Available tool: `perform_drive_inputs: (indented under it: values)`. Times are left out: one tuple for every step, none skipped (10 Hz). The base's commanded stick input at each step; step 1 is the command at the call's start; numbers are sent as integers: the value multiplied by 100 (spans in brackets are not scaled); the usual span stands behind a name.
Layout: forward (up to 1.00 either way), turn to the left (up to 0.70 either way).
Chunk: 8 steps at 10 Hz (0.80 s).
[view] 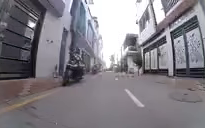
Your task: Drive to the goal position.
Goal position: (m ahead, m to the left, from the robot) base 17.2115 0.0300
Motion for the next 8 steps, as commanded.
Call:
perform_drive_inputs:
  values:
    - [100,-40]
    - [100,-24]
    - [100,-1]
    - [100,0]
    - [100,0]
    - [100,0]
    - [100,0]
    - [100,0]
